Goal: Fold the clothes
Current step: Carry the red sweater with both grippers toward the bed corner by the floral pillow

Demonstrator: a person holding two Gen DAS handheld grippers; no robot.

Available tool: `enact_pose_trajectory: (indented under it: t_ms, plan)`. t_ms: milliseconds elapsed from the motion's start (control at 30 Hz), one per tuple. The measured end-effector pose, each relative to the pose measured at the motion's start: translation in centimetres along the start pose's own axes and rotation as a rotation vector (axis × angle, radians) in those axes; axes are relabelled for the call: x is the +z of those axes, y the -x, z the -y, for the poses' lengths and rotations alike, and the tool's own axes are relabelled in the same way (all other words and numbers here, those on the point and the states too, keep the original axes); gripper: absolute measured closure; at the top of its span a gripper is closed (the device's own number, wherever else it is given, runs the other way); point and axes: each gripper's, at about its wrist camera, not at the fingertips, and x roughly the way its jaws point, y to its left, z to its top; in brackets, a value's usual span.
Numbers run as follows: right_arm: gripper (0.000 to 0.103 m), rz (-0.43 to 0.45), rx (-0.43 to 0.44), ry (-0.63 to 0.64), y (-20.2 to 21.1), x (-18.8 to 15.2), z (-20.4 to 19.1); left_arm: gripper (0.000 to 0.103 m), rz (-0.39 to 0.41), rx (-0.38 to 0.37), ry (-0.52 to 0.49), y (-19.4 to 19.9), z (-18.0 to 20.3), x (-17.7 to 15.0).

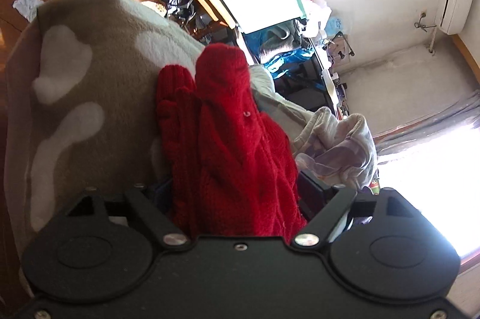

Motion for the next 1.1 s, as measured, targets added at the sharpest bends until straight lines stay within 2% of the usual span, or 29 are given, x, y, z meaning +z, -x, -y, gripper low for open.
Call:
enact_pose_trajectory:
  t_ms: [167,367,433,500,600,633,700,767,800,833,867,900,933,1100]
  plan:
    - [0.026,0.064,-0.055,0.041,4.2,-0.2,0.1,0.021,0.171,0.073,-0.033,2.6,0.8,0.9]
    - [0.026,0.084,-0.137,0.211,6.7,0.0,-1.4,0.021,0.298,0.085,-0.047,5.8,1.2,0.6]
    - [0.031,0.077,-0.146,0.260,6.7,0.6,-2.2,0.021,0.337,0.088,-0.062,6.2,1.6,1.2]
    - [0.033,0.064,-0.160,0.318,5.6,1.0,-3.0,0.021,0.330,0.064,-0.066,6.1,2.0,1.8]
    - [0.033,0.048,-0.185,0.386,3.7,1.6,-4.1,0.021,0.262,-0.001,-0.094,5.1,2.9,2.1]
    - [0.034,0.045,-0.197,0.394,3.0,2.1,-4.4,0.021,0.251,-0.019,-0.104,4.8,3.3,1.9]
    - [0.034,0.023,-0.195,0.323,1.6,3.4,-3.6,0.021,0.232,-0.037,-0.111,4.4,3.4,1.5]
    - [0.038,0.019,-0.226,0.236,0.7,5.0,-2.2,0.021,0.214,-0.042,-0.102,4.0,3.1,1.4]
    - [0.044,0.028,-0.259,0.205,0.4,5.8,-1.3,0.021,0.206,-0.043,-0.096,3.8,2.9,1.3]
    - [0.060,0.036,-0.294,0.172,0.1,6.7,-0.5,0.021,0.200,-0.043,-0.088,3.5,2.7,1.3]
    - [0.067,0.038,-0.316,0.128,-0.1,7.6,0.4,0.021,0.197,-0.043,-0.081,3.3,2.6,1.4]
    - [0.082,0.038,-0.335,0.081,-0.3,8.6,1.4,0.021,0.196,-0.044,-0.076,3.1,2.6,1.4]
    - [0.091,0.040,-0.356,0.030,-0.4,9.5,2.3,0.021,0.193,-0.046,-0.074,2.8,2.6,1.4]
    - [0.095,0.110,-0.381,-0.060,0.0,13.3,4.4,0.021,0.170,-0.061,-0.095,1.9,3.0,1.4]
